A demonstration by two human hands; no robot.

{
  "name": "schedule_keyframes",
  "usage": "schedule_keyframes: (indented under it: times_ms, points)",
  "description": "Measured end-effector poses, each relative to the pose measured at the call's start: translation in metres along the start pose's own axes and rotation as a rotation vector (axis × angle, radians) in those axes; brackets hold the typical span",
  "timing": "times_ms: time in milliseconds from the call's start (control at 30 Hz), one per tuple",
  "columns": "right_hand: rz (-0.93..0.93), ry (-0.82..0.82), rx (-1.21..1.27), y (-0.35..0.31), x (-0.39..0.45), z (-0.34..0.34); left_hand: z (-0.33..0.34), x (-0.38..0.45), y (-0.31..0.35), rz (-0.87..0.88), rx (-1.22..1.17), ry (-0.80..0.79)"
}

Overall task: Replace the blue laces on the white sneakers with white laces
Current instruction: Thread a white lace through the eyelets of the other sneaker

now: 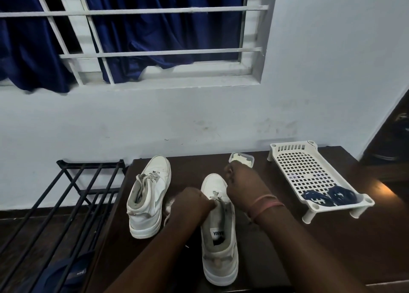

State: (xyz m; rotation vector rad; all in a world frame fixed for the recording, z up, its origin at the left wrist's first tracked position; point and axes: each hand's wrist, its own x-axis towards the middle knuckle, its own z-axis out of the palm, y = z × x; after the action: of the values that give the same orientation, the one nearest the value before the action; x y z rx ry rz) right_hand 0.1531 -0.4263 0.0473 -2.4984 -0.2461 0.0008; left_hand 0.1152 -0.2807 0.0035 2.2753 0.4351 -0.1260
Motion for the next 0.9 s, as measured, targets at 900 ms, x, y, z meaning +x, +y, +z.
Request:
schedule_keyframes:
  times_ms: [900]
  points:
    - [-0.074, -0.124, -0.214, 0.012, -0.013, 0.056, 0.001, 0.004, -0.027, -0.333, -0.593, -0.219]
